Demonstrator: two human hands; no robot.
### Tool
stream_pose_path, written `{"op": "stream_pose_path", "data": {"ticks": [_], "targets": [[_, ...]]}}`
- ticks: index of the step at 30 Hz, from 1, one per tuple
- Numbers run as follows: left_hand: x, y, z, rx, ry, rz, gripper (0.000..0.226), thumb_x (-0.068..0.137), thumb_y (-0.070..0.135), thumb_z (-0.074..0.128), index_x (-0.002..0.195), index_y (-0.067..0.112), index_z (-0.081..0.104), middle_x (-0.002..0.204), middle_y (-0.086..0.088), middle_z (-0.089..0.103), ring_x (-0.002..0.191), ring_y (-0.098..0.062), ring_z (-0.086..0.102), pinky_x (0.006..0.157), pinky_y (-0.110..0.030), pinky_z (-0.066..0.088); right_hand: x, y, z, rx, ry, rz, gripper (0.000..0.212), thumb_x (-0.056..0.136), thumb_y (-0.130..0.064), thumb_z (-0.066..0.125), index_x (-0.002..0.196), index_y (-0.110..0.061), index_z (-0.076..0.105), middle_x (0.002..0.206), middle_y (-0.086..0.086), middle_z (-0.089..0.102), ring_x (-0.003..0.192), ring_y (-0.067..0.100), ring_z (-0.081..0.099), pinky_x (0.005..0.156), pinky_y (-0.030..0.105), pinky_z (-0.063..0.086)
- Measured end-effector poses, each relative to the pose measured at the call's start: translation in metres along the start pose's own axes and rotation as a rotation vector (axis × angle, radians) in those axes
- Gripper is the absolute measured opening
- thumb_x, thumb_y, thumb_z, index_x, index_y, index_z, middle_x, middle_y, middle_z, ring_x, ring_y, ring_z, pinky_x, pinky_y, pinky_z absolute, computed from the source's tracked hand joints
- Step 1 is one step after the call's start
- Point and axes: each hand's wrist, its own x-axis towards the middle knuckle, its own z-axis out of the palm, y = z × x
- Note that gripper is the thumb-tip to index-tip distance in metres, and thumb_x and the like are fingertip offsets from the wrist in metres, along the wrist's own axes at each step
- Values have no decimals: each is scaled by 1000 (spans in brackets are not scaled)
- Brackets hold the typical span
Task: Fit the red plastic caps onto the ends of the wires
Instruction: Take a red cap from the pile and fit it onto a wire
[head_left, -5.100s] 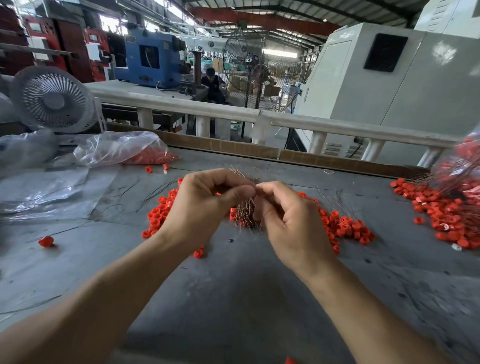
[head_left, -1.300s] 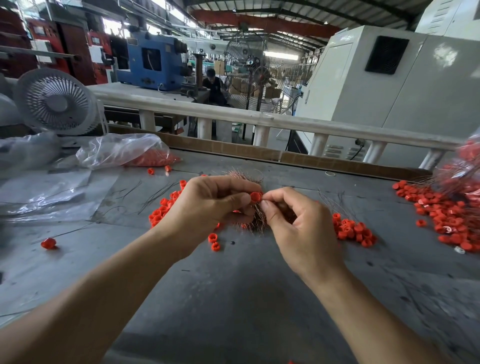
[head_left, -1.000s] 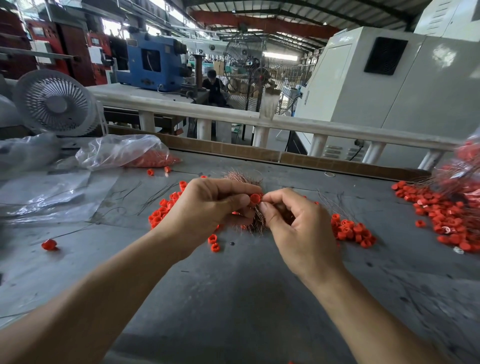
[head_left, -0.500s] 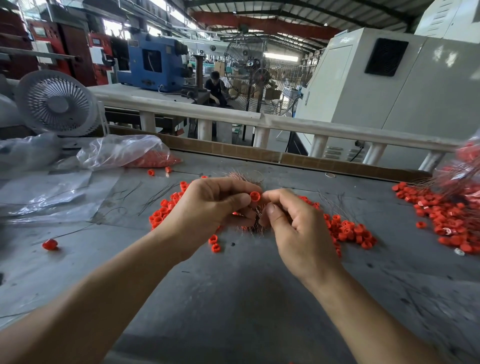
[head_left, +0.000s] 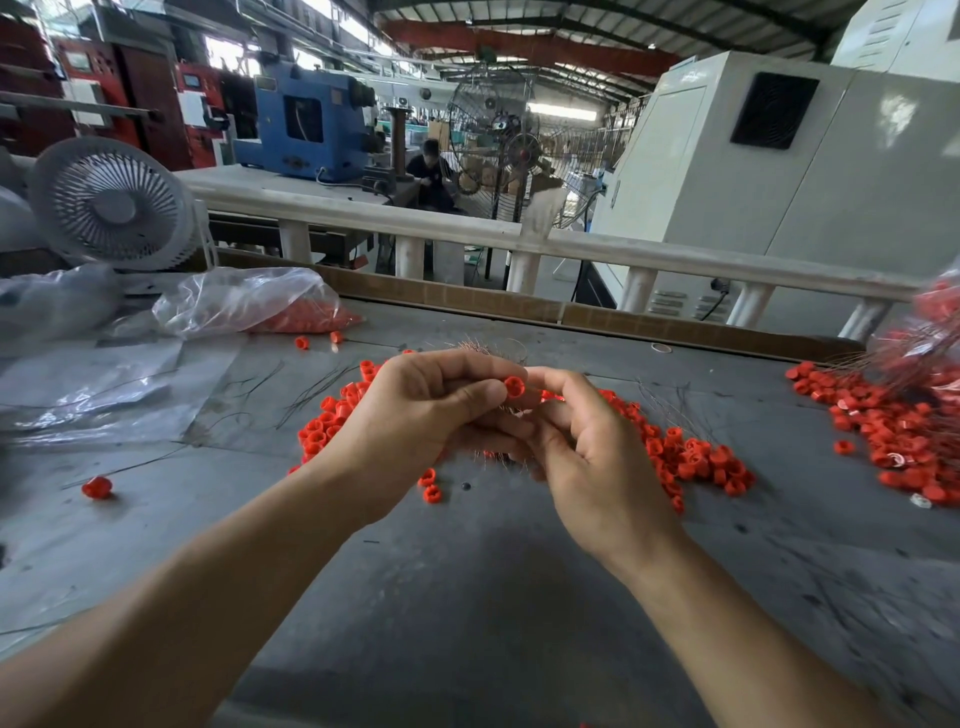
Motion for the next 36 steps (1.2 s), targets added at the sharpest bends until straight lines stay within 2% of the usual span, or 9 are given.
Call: {"op": "stream_pose_path", "data": {"ticks": [4,7,10,13,17,19,23,28,36], "targets": [[1,-1,-2,-36,-13,-18,21,99,-2,53,113,-4,68,107,-25,74,97,-34,75,78,-31,62,-1,0,-2,-59,-38,-14,37,104,-7,55,132,-30,59,106,-16,76,103,-4,69,84,13,52],[2,-1,-4,-19,18,-12,19,98,1,55,110,0,70,105,-21,76,98,-30,76,80,-30,62,2,2,-6,-185,99,-15,35,99,-8,60,125,-32,64,101,-21,72,103,-9,65,84,6,46],[3,-2,-6,-22,55,-10,18,95,2,57,106,3,72,103,-19,77,98,-30,76,80,-31,62,7,8,-19,-354,275,42,21,96,-14,65,110,-29,71,92,-18,73,89,-4,67,82,17,54],[4,-2,-6,-29,73,-10,18,96,1,57,106,2,71,103,-20,77,98,-31,76,79,-31,62,11,24,-37,-546,276,212,12,93,-18,66,92,-27,74,85,-12,73,77,13,71,76,37,59],[4,-2,-5,-23,88,-14,17,96,-1,57,105,3,72,102,-20,77,97,-31,76,79,-32,63,14,38,-49,-727,249,345,14,87,-20,69,75,-28,70,84,-9,70,77,18,64,70,29,48],[4,-2,-5,-11,91,-21,17,97,0,57,107,2,71,102,-20,77,97,-31,76,79,-32,63,15,41,-50,-773,256,338,10,86,-22,72,77,-28,72,89,-6,68,80,18,59,70,27,40],[3,-1,-4,-3,88,-29,17,97,0,57,108,1,70,102,-20,77,97,-31,76,78,-31,63,16,41,-46,-785,200,299,8,86,-29,76,78,-28,73,90,-7,66,84,21,68,74,30,49],[3,-1,-5,4,78,-31,17,96,1,58,107,2,71,102,-19,77,97,-30,76,78,-31,63,16,36,-42,-851,183,247,12,83,-34,79,75,-29,70,82,-10,58,85,19,59,71,29,37],[3,-1,-3,9,73,-34,17,97,0,57,105,4,72,102,-19,77,97,-31,76,80,-33,63,14,30,-39,-961,76,251,7,86,-32,77,81,-31,73,93,-7,62,101,22,59,87,33,46]]}}
